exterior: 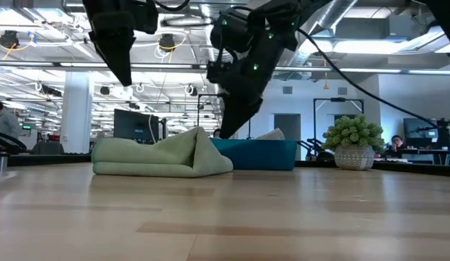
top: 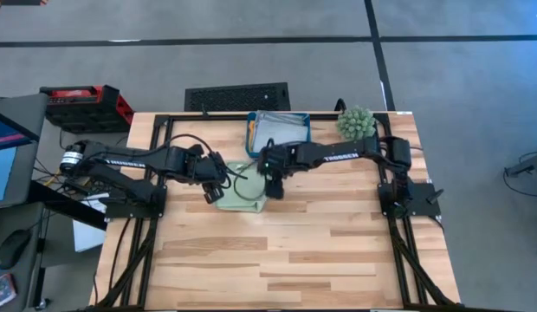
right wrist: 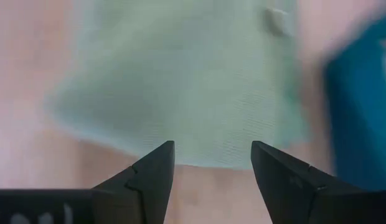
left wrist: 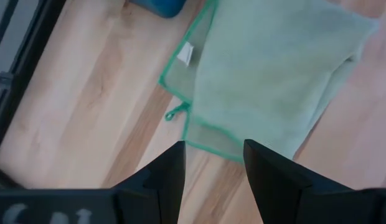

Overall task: Fold microfiber towels
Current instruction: Put the green microfiber cloth in the blue bin

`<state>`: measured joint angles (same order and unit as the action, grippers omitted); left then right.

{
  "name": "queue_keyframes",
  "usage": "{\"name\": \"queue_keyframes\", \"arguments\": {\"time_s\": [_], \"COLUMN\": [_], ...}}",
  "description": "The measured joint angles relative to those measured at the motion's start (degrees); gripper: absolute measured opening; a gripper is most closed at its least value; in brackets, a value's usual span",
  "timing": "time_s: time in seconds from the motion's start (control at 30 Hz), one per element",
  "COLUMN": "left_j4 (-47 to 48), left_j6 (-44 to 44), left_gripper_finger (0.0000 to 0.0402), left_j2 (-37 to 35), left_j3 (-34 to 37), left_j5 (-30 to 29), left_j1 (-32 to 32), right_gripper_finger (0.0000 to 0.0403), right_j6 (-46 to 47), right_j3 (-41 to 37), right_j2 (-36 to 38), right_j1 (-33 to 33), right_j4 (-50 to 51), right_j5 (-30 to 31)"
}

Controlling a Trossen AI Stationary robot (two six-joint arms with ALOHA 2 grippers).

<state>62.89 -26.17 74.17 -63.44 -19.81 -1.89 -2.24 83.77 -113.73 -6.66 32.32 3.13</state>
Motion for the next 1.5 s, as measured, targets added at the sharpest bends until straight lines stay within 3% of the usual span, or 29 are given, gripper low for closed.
{"name": "queue_keyframes", "arguments": {"time_s": [0.17, 0.3, 0.7, 0.87, 1.07, 1.33, 1.5], "left_j4": [-5.41, -14.40, -39.00, -40.08, -42.74, -46.10, -46.36], "left_j6": [1.15, 3.81, 7.95, 8.03, 5.93, 2.96, -1.41], "left_gripper_finger": [0.0155, 0.0155, 0.0155, 0.0155, 0.0155, 0.0155, 0.0155], "left_j2": [0.29, 1.01, 8.66, 13.78, 19.07, 19.03, 19.06], "left_j3": [0.47, 5.14, 18.97, 19.82, 19.63, 19.47, 18.95], "left_j5": [0.34, 2.48, 3.48, 3.27, 10.63, 12.54, 16.92], "left_j1": [-0.02, -0.01, 0.00, -0.03, -0.30, -5.22, -9.43], "right_gripper_finger": [0.0234, 0.0234, 0.0234, 0.0234, 0.0234, 0.0234, 0.0234], "right_j6": [-3.66, -3.83, -5.35, -5.31, -5.29, -5.25, -5.26], "right_j3": [-0.04, -0.86, -1.57, -1.68, -1.68, -1.53, -1.40], "right_j2": [-0.81, -2.16, -2.93, -2.93, -2.66, -1.12, 0.20], "right_j1": [4.34, 6.53, 7.67, 8.30, 8.90, 8.84, 8.79], "right_j4": [-4.53, -8.73, -4.14, -0.53, 3.61, 6.86, 7.85], "right_j5": [-2.70, -2.68, -3.25, -3.27, -3.24, -3.13, -3.03]}}
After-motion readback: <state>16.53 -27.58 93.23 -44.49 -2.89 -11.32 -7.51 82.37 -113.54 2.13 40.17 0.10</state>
